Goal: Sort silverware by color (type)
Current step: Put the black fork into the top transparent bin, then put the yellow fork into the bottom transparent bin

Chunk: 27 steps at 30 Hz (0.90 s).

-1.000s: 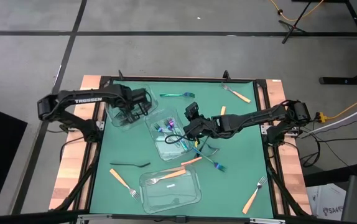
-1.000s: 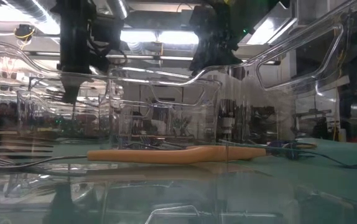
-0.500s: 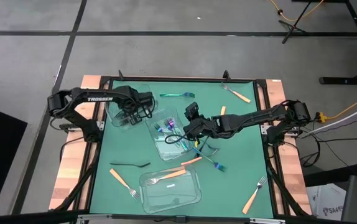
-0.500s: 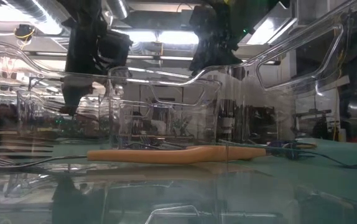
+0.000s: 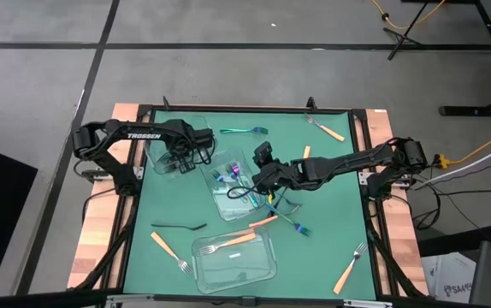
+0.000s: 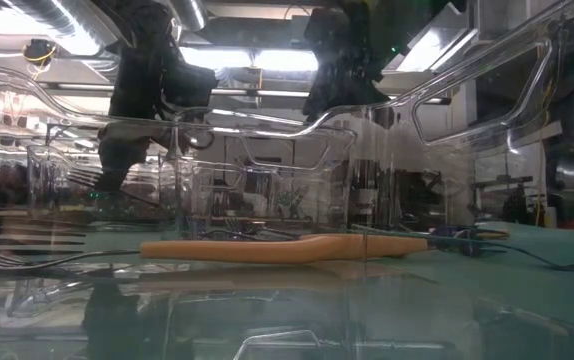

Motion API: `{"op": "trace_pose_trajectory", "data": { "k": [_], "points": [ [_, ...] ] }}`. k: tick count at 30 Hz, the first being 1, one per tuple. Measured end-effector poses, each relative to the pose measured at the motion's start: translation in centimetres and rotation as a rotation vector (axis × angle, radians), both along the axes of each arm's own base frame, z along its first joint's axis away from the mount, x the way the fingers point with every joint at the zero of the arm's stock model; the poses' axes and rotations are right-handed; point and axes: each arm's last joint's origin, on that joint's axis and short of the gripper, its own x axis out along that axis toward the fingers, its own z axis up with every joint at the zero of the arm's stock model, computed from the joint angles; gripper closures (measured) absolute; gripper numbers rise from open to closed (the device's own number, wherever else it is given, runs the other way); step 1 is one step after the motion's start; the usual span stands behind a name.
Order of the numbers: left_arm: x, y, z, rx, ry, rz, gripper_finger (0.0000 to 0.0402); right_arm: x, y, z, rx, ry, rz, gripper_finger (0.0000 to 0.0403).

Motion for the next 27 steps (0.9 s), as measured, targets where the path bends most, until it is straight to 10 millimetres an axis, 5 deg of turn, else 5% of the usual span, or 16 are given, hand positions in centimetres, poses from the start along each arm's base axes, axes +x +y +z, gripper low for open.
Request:
{"op": "trace_pose_trajectory", "data": {
  "k": [13,27],
  "points": [
    [0.03,-0.02,-0.02,-0.01,-0.007,0.003,0.0389,0.02,0.03,-0.02,0.01,0.001,0.01,0.0336],
    [0.28,0.05,-0.06,-0.011,-0.038,0.006,0.0345,0.01,0.04,-0.02,0.01,0.001,0.01,0.0336]
  ]
}}
